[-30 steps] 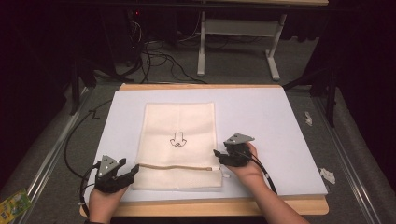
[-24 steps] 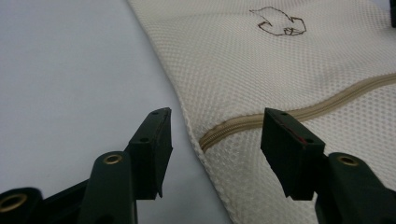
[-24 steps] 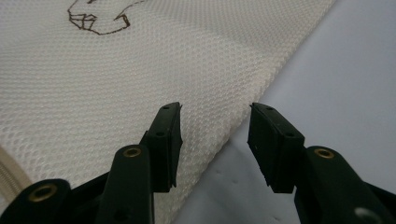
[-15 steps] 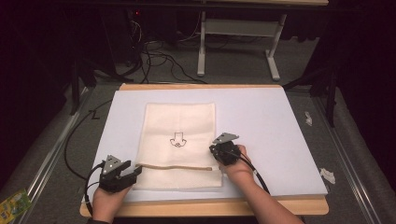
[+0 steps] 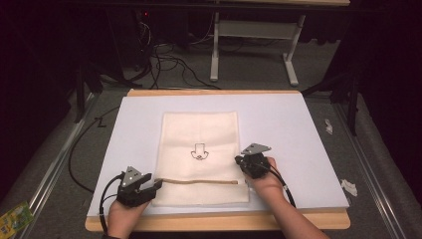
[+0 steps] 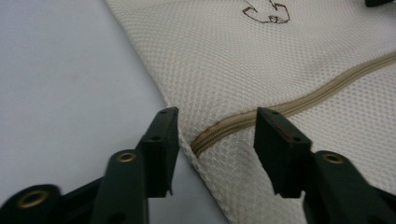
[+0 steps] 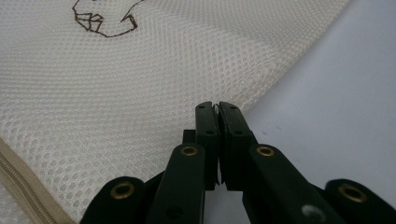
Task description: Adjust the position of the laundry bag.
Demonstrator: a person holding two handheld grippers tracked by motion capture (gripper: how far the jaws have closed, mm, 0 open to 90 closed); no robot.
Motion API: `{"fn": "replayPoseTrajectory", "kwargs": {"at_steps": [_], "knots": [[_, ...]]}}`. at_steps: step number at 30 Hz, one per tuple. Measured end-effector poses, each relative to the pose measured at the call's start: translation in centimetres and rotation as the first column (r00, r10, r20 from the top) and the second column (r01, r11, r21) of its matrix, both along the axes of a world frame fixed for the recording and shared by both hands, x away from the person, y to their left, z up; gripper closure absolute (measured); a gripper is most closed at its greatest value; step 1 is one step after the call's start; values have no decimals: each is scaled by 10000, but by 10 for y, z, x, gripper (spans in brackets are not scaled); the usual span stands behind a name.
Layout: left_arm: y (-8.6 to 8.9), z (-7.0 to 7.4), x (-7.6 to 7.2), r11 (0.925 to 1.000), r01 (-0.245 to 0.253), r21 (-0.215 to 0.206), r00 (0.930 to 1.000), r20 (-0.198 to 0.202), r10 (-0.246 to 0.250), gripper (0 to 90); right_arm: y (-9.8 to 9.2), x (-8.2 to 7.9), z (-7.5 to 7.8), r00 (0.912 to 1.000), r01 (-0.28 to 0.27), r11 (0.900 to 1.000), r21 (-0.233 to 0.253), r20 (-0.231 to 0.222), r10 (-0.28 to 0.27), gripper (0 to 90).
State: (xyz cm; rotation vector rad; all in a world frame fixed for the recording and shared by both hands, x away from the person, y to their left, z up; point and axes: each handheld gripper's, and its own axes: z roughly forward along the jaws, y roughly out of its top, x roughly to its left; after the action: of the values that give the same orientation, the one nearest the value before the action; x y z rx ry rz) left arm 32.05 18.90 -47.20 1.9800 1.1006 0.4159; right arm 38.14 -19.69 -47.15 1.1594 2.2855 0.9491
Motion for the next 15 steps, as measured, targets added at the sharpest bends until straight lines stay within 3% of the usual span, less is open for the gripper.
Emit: {"fn": "replayPoseTrajectory", "kwargs": {"at_steps": [4, 9, 15], "knots": [[-13, -2, 3, 9995, 70, 315, 9999, -83, -67, 633, -8, -3, 1, 10000, -63, 9999, 129, 42, 62, 887], [-19, -1, 8, 9999, -98, 125, 9996, -257, 102, 746, -15, -3, 4, 9999, -150, 9999, 66, 84, 149, 887], [-39, 1, 11, 9984, 485, 281, 9988, -118, -482, 830, -36, -6, 9, 9998, 61, 10000, 69, 168, -62, 887]]}}
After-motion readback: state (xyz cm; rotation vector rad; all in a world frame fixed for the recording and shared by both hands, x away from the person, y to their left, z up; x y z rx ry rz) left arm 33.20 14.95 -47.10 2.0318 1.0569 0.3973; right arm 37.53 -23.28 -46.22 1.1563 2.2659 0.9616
